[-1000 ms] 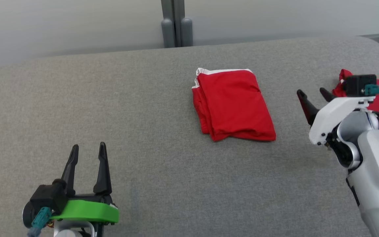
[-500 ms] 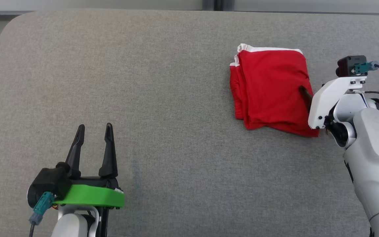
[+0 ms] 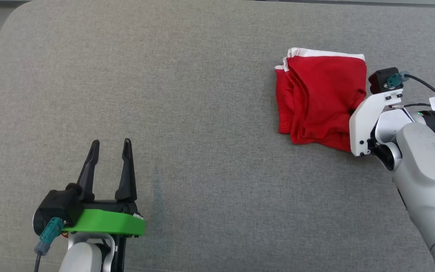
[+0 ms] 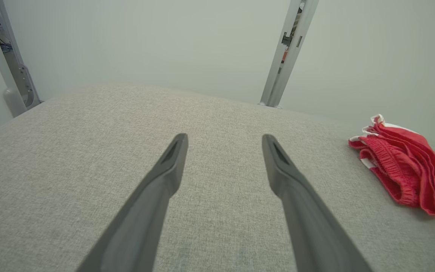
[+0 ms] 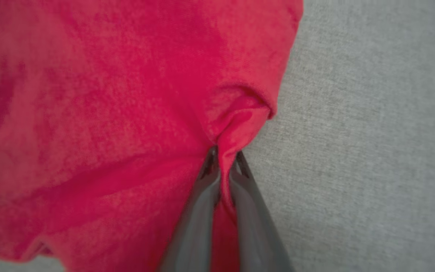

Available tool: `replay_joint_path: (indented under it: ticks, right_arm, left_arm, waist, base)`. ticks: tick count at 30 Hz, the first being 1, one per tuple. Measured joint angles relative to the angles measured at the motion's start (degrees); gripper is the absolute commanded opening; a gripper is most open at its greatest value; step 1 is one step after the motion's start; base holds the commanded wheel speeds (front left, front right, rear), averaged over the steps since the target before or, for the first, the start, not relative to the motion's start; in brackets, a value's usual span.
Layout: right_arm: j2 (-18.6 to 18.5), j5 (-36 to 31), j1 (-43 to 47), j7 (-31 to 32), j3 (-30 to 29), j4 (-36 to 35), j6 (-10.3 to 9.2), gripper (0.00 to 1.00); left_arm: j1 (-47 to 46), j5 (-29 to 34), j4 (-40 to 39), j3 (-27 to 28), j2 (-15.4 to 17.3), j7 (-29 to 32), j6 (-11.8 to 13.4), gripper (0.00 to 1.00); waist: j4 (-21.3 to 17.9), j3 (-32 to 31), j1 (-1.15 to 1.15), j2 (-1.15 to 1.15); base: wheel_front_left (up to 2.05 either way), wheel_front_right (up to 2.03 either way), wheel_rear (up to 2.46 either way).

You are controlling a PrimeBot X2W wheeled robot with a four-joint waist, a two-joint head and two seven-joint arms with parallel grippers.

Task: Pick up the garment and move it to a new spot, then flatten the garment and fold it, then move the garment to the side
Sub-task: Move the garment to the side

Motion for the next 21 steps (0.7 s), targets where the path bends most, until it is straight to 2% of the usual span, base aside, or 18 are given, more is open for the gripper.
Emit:
replay_joint_path:
  ticks: [5, 11, 15, 21]
  right_arm:
    - [-5.6, 0.6, -0.8, 2.1, 7.1, -4.6, -0.08, 0.00]
    - [-13.1, 4.7, -4.6, 6.1, 14.9, -15.9, -0.09, 0.00]
    - [-18.1, 7.1, -5.6, 8.4, 17.4, -22.6, -0.09, 0.00]
    - [-24.8, 9.2, -5.7, 10.8, 18.2, -30.6, -0.09, 0.00]
  left_arm:
    - [0.3, 0.0, -0.1, 0.7, 0.0, 0.0, -0.1, 1.00]
    - [0.9, 0.1, -1.0, 1.5, 0.0, 0.0, -0.1, 1.00]
    - [0.9, 0.6, -1.4, 2.1, 0.0, 0.0, -0.3, 1.00]
    - [0.1, 1.7, -1.6, 2.8, 0.0, 0.0, -0.8, 1.00]
  waist:
    - [-2.2, -0.6, 0.00, 0.00]
    - [-6.3, -1.1, 0.00, 0.00]
    - [-9.2, -1.1, 0.00, 0.00]
    - [-13.9, -0.4, 0.00, 0.00]
  base:
    - [0.00, 0.00, 0.00]
    - [0.00, 0.00, 0.00]
    - [0.00, 0.00, 0.00]
    - [0.00, 0.00, 0.00]
